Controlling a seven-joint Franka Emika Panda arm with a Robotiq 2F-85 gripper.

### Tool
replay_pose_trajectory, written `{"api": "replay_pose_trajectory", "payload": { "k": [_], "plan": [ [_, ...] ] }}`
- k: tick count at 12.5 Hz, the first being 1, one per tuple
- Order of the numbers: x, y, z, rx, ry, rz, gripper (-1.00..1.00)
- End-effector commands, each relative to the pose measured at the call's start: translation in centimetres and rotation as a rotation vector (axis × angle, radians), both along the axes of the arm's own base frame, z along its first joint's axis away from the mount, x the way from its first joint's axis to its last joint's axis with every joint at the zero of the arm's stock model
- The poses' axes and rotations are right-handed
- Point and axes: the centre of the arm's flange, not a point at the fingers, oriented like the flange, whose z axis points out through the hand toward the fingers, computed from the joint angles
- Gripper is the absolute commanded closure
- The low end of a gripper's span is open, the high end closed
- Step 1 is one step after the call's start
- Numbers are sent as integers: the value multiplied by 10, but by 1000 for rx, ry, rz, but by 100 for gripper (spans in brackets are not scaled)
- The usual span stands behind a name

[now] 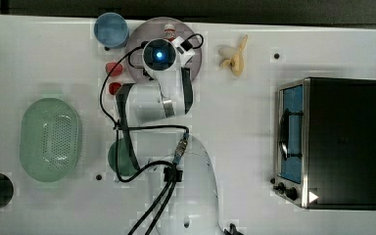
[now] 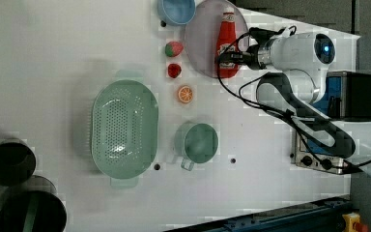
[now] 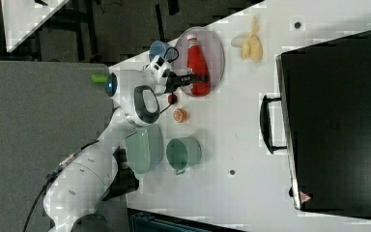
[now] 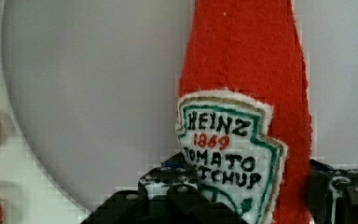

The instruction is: Pick ketchup from plate and place it on table.

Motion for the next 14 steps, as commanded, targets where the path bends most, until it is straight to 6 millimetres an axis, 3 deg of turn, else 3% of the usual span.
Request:
{"api": "replay_pose_trajectory", "payload": {
  "k": [1,5,9,12,14],
  "plan": [
    [15,-5,42,-1,-71,11,-21],
    [20,-16,138,-16,-136,-52,-21],
    [-7,-52,241,-74,-65,-120,-21],
    [-45,-84,283,-34,40,-229,-21],
    [-74,-104,291,7,118,-296,-21]
  ]
}}
